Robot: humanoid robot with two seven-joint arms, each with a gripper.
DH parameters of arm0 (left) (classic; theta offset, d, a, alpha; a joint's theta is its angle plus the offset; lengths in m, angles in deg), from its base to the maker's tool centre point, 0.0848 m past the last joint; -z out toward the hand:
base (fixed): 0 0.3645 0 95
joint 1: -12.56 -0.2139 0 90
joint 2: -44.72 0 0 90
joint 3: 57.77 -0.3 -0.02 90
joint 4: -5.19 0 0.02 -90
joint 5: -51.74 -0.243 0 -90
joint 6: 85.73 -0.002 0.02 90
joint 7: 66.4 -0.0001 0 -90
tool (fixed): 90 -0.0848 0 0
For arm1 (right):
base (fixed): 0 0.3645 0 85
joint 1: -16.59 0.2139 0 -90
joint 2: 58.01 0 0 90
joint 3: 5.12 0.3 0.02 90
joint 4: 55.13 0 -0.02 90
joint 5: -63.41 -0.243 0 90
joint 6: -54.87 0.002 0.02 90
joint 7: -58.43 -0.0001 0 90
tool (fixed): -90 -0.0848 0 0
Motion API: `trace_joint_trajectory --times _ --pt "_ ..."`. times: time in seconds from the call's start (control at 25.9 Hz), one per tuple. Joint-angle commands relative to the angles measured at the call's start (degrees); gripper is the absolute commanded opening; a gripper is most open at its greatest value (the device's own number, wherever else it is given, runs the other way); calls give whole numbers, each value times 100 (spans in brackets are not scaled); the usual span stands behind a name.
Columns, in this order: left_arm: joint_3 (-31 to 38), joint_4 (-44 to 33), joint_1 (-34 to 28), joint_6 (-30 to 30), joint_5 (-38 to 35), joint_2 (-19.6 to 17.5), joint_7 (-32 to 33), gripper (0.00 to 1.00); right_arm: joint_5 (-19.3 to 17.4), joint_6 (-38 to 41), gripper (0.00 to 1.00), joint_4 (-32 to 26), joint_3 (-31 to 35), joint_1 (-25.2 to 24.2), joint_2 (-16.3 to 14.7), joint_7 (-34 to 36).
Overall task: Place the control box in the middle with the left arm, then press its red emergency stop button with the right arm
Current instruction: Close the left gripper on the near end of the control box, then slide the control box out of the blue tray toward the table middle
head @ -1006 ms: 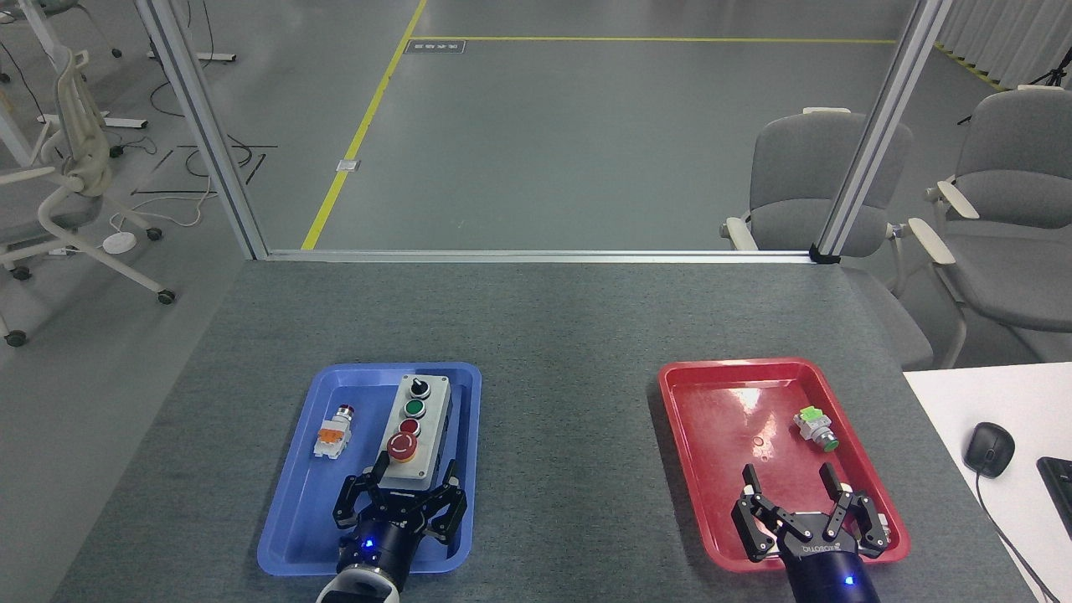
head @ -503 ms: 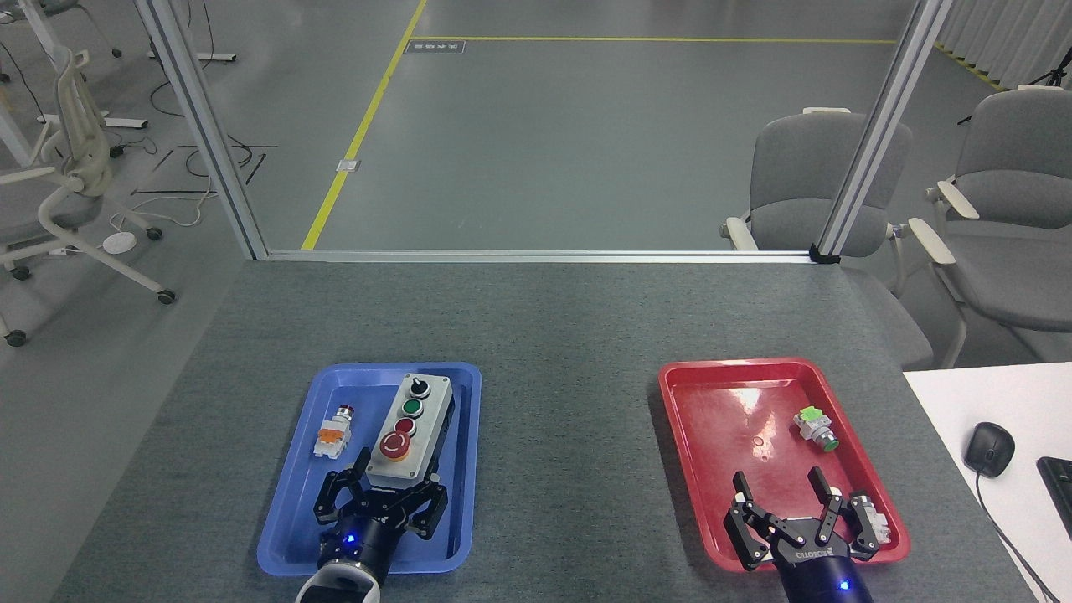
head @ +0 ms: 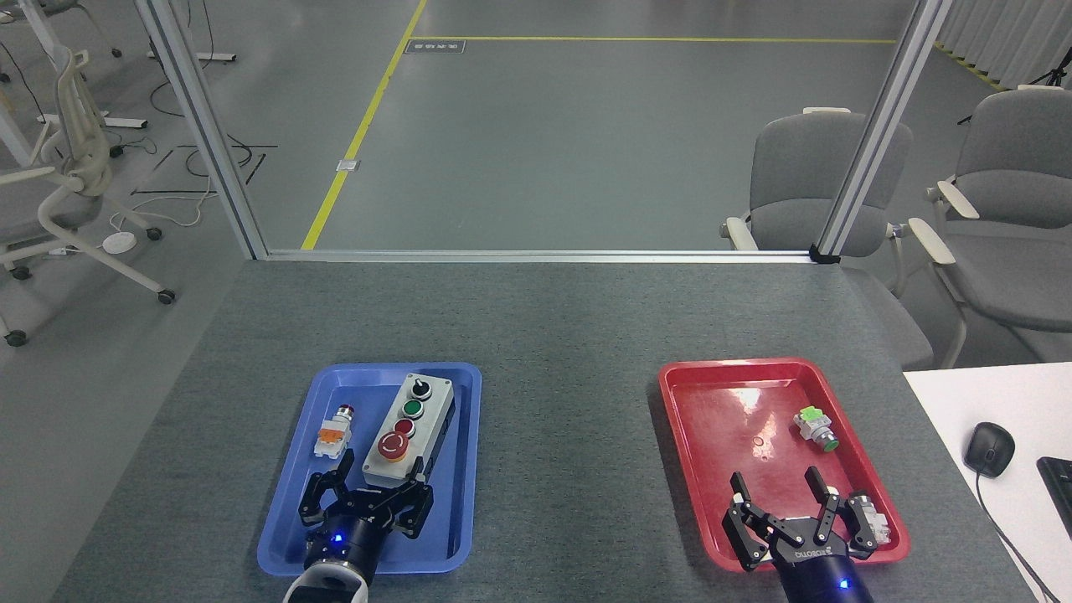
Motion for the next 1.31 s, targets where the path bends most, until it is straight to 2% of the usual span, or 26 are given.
trace_joint_trajectory --times 0.0,0.15,0.39,0.66,0.93,1.04,1.16,1.2,1.28 --pt "-9 -5 24 39 10 17 11 99 -1 -14 98 0 8 1 -10 0" --pt "-80 66 59 110 36 96 20 99 -1 4 98 0 157 1 -1 0" --pt "-229 567 218 180 36 307 11 99 -1 13 98 0 175 10 -1 0" --pt "-238 1138 587 180 36 351 11 99 -1 21 98 0 183 18 -1 0" --pt "-229 1305 771 154 63 359 11 97 -1 127 98 -9 192 36 51 -9" --pt "-229 1384 815 145 63 342 20 83 -10 136 99 -9 201 36 43 0" --pt "-229 1446 877 180 63 307 73 62 -10 127 98 -17 219 36 51 -9" --pt "-229 1446 877 198 63 289 82 48 -10 127 99 -9 280 45 43 -9" --pt "-220 1437 877 303 71 280 99 14 -10 171 99 -9 456 53 43 -9"
